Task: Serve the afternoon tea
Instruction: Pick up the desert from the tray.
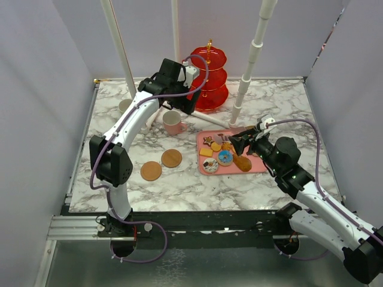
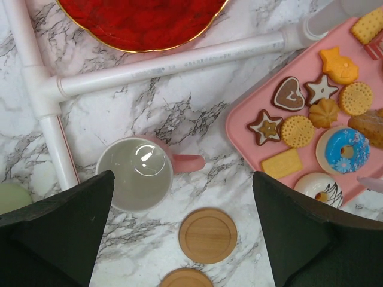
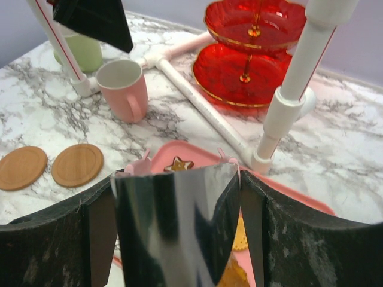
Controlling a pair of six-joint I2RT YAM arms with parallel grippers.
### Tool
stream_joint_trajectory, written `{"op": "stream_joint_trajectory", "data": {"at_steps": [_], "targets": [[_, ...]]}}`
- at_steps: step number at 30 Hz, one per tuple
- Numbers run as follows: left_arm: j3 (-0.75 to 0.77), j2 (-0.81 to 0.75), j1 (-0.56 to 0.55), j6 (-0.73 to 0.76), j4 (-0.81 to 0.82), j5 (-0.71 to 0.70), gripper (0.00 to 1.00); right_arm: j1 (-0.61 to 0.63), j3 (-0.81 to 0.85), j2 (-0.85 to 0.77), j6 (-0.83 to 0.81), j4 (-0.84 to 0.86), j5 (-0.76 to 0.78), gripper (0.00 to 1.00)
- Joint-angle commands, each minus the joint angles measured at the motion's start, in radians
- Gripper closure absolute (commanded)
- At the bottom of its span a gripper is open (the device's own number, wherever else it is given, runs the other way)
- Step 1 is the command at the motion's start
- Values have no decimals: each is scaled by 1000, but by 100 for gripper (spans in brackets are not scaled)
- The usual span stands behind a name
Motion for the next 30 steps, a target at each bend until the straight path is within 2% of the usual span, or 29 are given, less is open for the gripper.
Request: {"op": "stream_joint_trajectory", "data": {"at_steps": [1, 8, 13, 23, 30], "targets": [[106, 67, 1, -17, -72, -43, 1, 5, -5, -17, 45, -102, 44, 27], [132, 82, 1, -31, -83, -57, 1, 5, 36, -21, 79, -272, 71, 27], [109, 54, 1, -31, -87, -60, 1, 5, 43, -26, 103, -328, 68, 27], [69, 5, 1, -22, -73, -53, 1, 5, 23, 24, 130, -298, 23, 26], [42, -27, 1, -34, -61, -38, 1, 5, -10, 57, 115, -191, 34, 26]]}}
